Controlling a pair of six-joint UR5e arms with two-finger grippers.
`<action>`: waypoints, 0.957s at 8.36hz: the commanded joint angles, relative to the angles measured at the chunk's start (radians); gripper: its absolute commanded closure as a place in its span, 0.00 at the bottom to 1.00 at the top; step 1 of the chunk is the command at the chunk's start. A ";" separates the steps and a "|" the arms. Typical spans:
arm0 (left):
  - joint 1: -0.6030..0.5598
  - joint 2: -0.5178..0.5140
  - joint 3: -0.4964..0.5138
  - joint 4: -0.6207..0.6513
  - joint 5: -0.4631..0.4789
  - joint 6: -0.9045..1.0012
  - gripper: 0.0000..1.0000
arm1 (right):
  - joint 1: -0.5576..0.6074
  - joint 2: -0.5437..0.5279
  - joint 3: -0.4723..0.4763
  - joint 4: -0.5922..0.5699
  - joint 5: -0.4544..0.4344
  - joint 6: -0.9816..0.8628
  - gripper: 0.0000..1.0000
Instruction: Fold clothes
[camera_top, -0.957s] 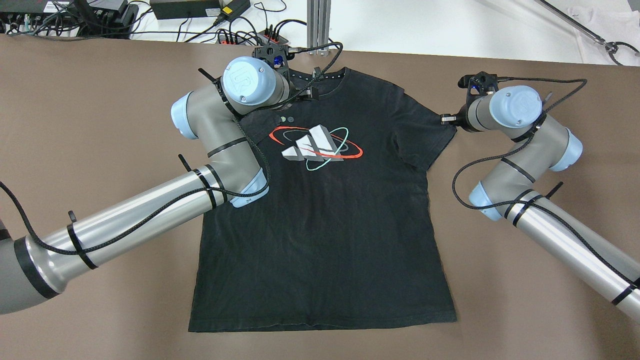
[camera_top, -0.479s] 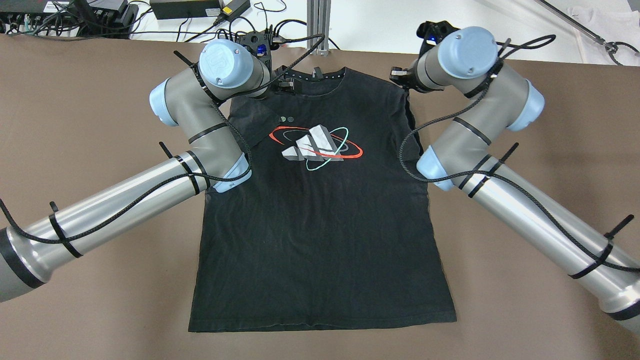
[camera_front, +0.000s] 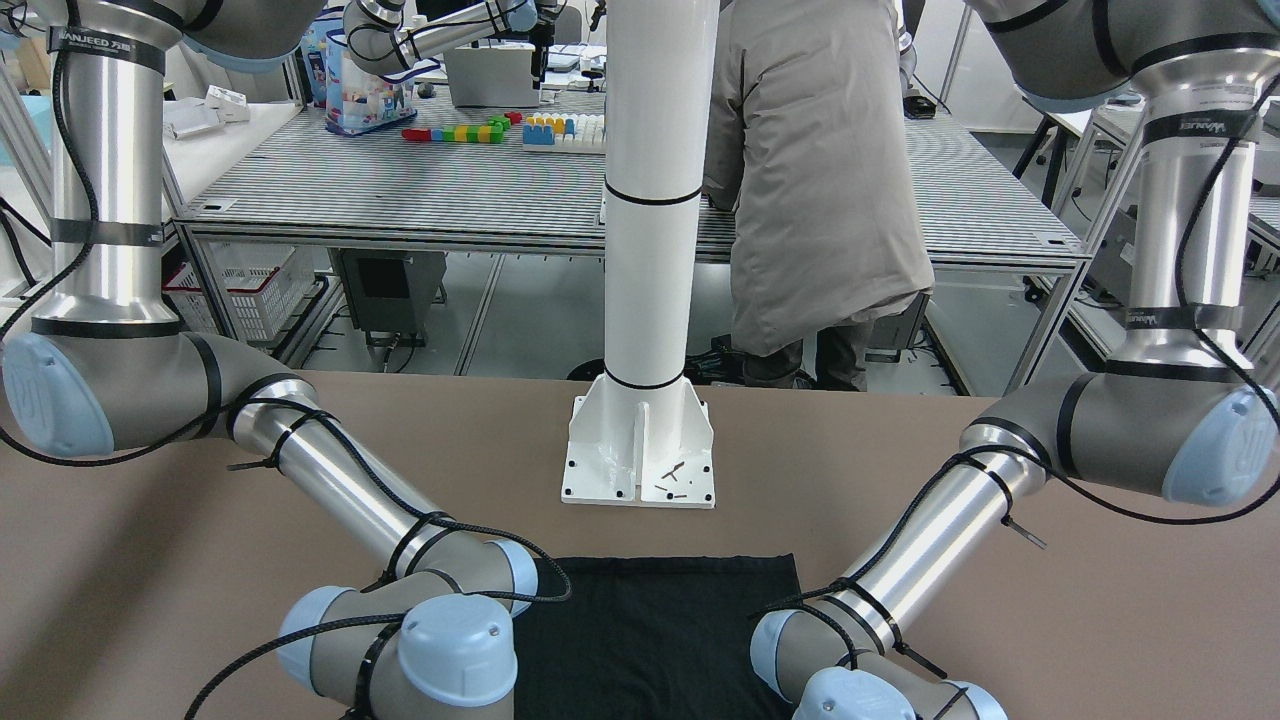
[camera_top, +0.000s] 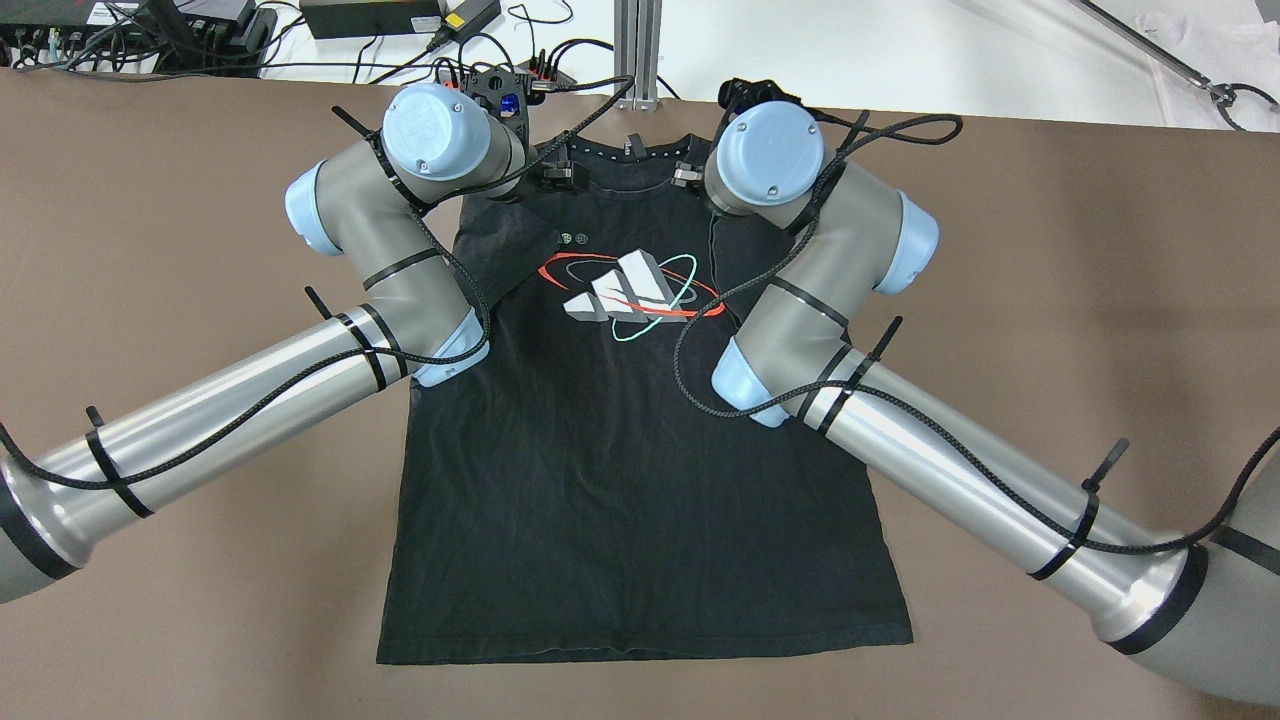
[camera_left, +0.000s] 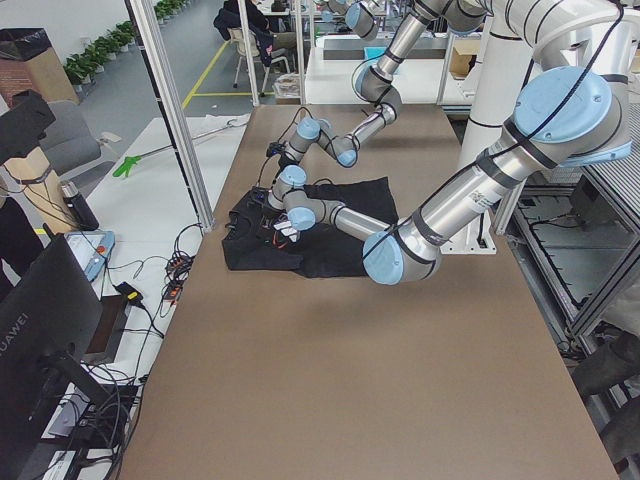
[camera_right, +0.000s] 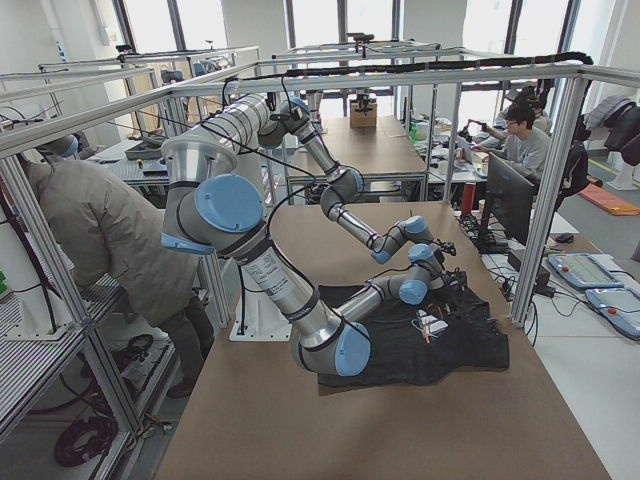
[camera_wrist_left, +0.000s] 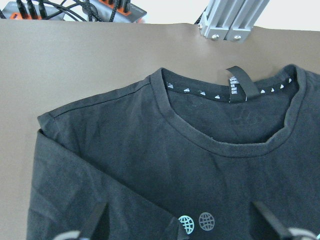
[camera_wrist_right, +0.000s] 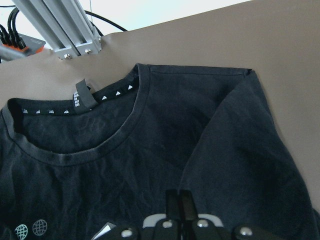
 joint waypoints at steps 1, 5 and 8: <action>0.008 0.003 -0.003 -0.021 -0.029 0.007 0.00 | -0.055 0.000 -0.018 0.003 -0.076 -0.015 0.06; 0.006 0.062 -0.166 -0.013 -0.061 -0.019 0.00 | -0.052 -0.126 0.194 -0.003 -0.015 -0.123 0.05; 0.048 0.281 -0.462 -0.013 -0.037 -0.209 0.00 | -0.087 -0.386 0.514 -0.009 0.005 -0.049 0.05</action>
